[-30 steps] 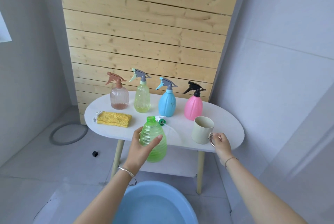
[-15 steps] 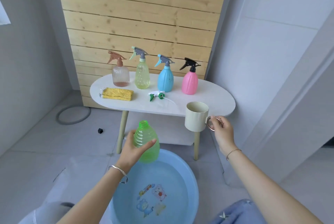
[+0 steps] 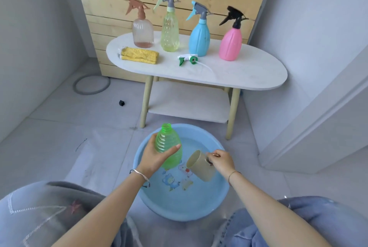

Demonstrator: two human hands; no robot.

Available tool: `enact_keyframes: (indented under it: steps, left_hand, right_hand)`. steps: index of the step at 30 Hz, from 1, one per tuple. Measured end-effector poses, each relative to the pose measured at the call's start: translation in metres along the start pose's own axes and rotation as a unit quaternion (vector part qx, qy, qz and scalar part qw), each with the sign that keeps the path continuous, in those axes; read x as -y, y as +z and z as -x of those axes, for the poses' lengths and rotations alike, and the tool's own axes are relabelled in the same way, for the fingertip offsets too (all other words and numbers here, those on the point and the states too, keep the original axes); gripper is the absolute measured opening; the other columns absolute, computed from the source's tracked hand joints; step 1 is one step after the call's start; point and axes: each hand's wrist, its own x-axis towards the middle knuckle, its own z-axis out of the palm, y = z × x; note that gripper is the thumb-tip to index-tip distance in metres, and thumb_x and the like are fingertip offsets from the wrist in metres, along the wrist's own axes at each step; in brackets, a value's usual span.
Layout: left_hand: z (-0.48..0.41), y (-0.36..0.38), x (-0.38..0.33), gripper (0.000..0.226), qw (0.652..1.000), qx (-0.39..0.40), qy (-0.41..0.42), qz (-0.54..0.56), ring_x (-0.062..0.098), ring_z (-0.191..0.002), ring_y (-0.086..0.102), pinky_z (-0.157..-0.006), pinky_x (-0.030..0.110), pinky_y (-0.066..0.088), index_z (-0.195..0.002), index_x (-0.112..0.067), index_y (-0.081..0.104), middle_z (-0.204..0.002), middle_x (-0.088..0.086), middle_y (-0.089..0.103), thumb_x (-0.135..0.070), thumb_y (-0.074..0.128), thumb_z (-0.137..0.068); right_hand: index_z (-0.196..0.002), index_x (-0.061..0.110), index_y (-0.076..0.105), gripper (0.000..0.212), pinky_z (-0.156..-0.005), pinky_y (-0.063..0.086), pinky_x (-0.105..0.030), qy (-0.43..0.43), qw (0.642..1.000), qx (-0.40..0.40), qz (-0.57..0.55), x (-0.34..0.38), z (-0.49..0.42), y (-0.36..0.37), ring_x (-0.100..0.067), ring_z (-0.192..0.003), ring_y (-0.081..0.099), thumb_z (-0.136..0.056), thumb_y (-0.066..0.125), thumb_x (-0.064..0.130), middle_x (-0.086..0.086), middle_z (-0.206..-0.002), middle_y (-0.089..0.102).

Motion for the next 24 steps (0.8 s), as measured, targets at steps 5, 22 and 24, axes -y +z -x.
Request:
enact_keyframes:
  steps: [5,22,24]
  left_hand:
    - [-0.006,-0.009,0.020,0.052,1.000,-0.024,-0.018,-0.008,-0.001,-0.085,0.065,-0.075,0.018,0.050,-0.114,-0.018,0.055,-0.101,-0.006,0.067,-0.023,0.085,-0.071]
    - [-0.024,-0.010,0.044,0.052,0.997,-0.056,-0.052,-0.007,-0.006,-0.084,0.063,-0.066,0.011,0.048,-0.116,-0.020,0.054,-0.102,-0.009,0.066,-0.025,0.083,-0.073]
    - [-0.024,-0.011,0.045,0.053,0.997,-0.059,-0.050,-0.008,-0.007,-0.084,0.062,-0.066,0.009,0.047,-0.117,-0.020,0.054,-0.102,-0.009,0.065,-0.025,0.083,-0.073]
  right_hand:
    - [-0.066,0.010,0.050,0.030,-0.057,0.030,-0.029,-0.008,0.997,0.005,0.081,-0.029,-0.009,0.020,-0.018,-0.063,0.040,-0.085,0.064,0.029,-0.002,-0.064,0.047]
    - [-0.057,0.018,0.028,0.048,-0.055,0.024,-0.032,-0.058,0.959,0.066,0.268,-0.067,-0.025,0.059,-0.025,-0.064,0.036,-0.093,0.057,0.032,0.004,-0.055,0.035]
    - [-0.057,0.019,0.028,0.047,-0.059,0.024,-0.031,-0.058,0.957,0.079,0.274,-0.068,-0.025,0.063,-0.025,-0.066,0.036,-0.093,0.056,0.032,0.004,-0.056,0.036]
